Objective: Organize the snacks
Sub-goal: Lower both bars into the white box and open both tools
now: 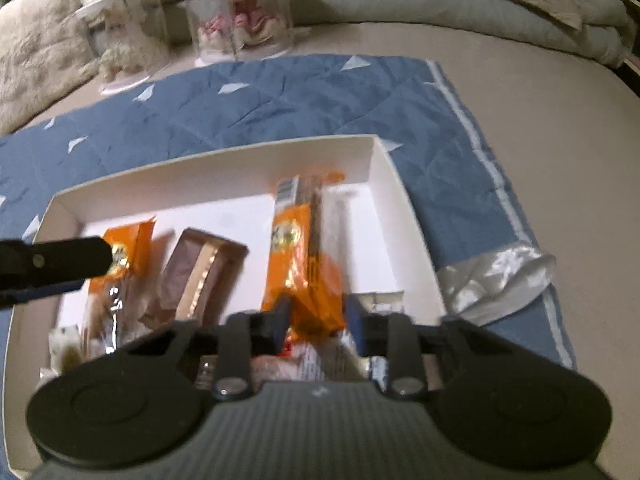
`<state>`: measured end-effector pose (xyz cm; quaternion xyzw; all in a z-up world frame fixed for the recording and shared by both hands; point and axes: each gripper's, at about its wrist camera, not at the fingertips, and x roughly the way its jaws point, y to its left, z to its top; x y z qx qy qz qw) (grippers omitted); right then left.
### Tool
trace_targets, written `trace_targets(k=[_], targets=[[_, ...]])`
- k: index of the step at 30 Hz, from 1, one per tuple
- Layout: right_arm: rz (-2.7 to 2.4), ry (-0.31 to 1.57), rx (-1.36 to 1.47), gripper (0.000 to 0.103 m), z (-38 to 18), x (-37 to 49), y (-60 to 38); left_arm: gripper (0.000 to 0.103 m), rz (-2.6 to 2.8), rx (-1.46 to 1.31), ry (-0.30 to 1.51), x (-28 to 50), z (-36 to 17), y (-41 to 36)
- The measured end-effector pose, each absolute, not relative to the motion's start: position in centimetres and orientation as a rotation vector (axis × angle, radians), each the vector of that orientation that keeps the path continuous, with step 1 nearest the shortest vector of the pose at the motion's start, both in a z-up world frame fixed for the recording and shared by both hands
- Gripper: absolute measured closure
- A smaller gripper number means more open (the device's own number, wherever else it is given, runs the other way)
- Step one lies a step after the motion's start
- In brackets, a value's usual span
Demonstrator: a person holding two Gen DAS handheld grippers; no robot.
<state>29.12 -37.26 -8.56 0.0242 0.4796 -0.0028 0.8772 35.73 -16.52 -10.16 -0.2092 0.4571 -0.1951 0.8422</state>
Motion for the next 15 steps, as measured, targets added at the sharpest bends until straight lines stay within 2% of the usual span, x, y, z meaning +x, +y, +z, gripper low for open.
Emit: trace_targets(k=[3,10,11,13,15], targets=[[0.021,0.998,0.053,0.089,-8.7,29.6,-36.6,0.038,-0.407,-0.438,0.969,36.1,-10.3,-16.5],[0.045,1.016,0.051,0.087,-8.8,30.2,-35.5,0.038,-0.397,-0.398,0.985,36.2,-10.4,-16.6],[0.041,1.016,0.06,0.085,-8.6,30.1,-35.6,0.038,-0.397,-0.392,0.985,36.2,-10.3,-16.6],[0.021,1.011,0.068,0.071,-8.3,29.9,-35.9,0.038,-0.395,-0.376,0.984,35.9,-10.1,-16.6],[0.005,0.996,0.078,0.068,-7.8,29.6,-36.3,0.036,-0.389,-0.361,0.983,35.6,-9.7,-16.4]])
